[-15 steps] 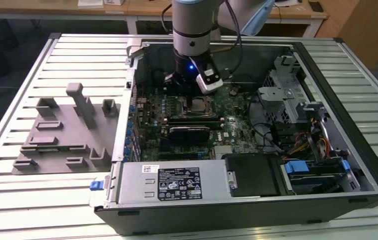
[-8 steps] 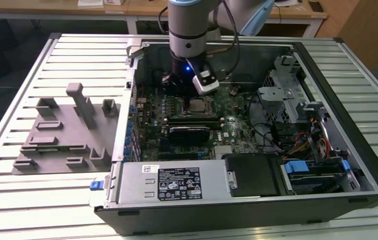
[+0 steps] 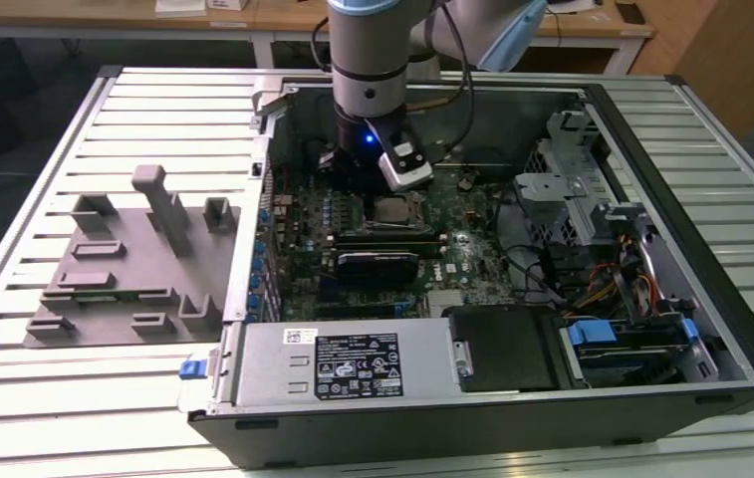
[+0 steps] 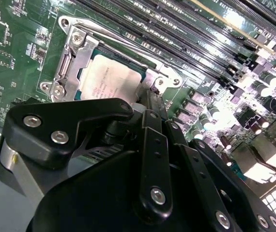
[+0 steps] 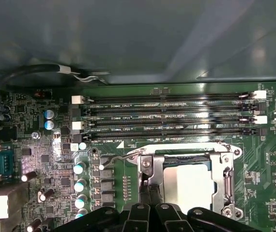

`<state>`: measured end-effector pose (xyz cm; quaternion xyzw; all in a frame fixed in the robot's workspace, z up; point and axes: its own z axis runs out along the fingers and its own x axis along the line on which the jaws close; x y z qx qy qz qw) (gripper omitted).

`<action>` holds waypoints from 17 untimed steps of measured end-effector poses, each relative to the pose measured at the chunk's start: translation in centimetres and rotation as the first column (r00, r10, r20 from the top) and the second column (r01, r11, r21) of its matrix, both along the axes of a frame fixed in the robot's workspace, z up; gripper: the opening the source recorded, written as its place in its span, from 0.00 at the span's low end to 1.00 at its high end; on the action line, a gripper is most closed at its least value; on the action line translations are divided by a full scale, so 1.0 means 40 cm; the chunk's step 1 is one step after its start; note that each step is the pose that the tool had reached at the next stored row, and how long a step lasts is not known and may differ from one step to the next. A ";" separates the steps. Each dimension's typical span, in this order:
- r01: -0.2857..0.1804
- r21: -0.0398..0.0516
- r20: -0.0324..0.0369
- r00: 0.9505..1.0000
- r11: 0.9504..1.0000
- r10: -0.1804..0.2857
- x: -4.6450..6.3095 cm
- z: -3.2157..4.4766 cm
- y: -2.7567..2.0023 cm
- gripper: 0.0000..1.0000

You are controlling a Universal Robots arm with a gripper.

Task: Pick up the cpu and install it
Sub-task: 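Close the cpu cover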

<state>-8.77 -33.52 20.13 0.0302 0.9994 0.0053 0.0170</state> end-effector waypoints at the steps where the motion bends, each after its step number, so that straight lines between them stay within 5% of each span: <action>1: 0.000 0.000 0.000 1.000 1.000 0.000 0.000 0.000 0.000 0.11; 17: 0.000 0.000 0.000 1.000 1.000 0.000 0.015 -0.002 0.000 0.11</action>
